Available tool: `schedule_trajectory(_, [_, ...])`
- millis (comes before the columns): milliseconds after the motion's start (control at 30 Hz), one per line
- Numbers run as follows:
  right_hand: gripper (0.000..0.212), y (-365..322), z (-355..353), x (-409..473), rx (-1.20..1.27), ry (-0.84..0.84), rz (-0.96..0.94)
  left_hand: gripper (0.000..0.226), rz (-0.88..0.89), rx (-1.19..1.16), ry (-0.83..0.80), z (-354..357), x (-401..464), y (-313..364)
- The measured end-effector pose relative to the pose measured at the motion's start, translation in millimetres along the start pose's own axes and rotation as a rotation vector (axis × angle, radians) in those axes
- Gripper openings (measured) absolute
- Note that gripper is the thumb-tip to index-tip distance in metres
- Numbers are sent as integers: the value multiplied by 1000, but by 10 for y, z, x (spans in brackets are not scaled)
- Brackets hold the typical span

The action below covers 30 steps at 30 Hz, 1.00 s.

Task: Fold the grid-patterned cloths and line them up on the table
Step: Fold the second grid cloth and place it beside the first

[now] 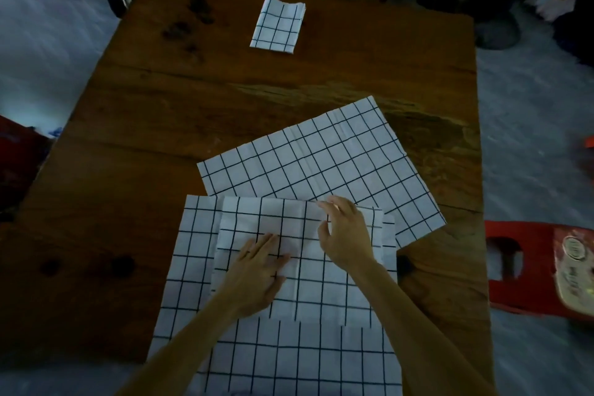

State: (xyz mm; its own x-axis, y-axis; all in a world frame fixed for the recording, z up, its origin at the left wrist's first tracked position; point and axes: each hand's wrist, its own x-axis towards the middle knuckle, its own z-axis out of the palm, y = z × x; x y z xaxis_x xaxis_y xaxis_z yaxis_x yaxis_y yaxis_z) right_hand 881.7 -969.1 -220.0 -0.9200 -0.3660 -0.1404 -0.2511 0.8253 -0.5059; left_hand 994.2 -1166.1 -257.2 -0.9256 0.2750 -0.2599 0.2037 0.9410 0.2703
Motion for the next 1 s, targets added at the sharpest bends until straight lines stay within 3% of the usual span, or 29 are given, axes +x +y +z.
schedule_trajectory(100, [51,-56,94,-22,-67,-139,-19,42,-53,-191,186,-144,105,87])
schedule_trajectory(200, [58,-27,206,-47,-138,-251,-71,38,-114,-209,348,-273,366,184])
schedule_trajectory(433, [64,240,212,-25,-103,-233,-113,71,-328,-41,67,-152,693,70])
schedule_trajectory(600, [58,110,275,47,-131,-207,-121,77,-427,-7,86,-51,596,107])
schedule_trajectory(800, [65,-72,604,111,-137,-236,-130,84,-318,17,140,-13,724,124])
schedule_trajectory(1000, [60,37,665,171,-193,-208,-121,68,-384,-2,129,53,721,24])
